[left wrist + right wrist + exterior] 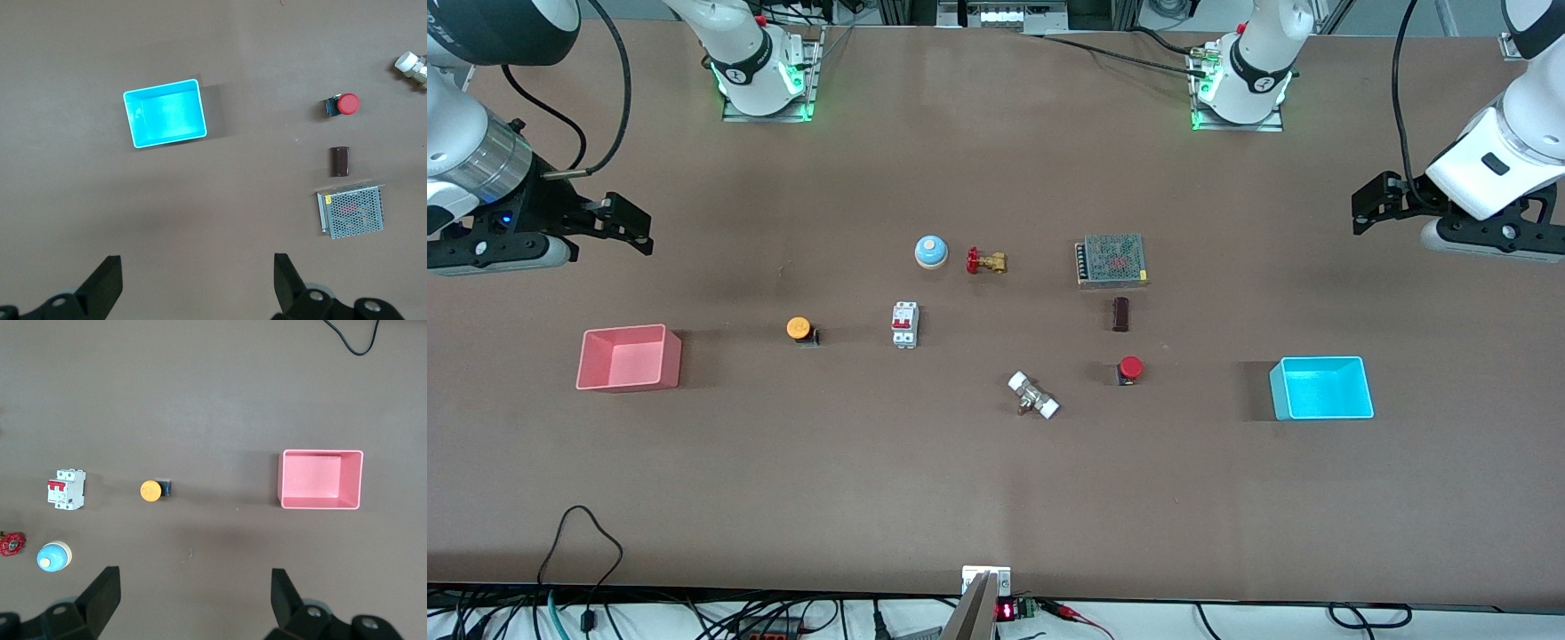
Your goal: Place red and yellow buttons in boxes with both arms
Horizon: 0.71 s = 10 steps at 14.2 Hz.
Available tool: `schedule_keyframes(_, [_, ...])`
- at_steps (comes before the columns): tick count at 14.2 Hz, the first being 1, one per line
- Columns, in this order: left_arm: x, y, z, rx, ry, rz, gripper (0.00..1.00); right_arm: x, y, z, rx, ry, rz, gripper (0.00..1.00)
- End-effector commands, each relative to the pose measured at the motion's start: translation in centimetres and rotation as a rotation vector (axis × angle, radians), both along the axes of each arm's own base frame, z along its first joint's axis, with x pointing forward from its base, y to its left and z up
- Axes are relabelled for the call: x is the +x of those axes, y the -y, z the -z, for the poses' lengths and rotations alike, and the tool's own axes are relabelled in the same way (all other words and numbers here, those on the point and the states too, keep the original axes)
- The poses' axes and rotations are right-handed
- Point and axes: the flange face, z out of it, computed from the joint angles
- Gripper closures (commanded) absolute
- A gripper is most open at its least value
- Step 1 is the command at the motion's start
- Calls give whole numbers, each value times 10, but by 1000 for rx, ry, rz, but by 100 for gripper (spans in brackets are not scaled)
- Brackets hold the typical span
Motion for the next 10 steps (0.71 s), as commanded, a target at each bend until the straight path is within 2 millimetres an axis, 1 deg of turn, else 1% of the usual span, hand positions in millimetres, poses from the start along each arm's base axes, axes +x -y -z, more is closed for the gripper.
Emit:
schedule_keyframes(1, [3, -1, -6, 16, -5, 12, 0, 2, 2, -6, -11, -4, 8, 0])
schedule_keyframes(8, [3, -2, -6, 16, -5, 7, 0, 2, 1, -5, -11, -5, -3, 0])
schedule_keyframes(10, [3, -1, -6, 16, -5, 7, 0, 6, -1, 5, -10, -24, -6, 0])
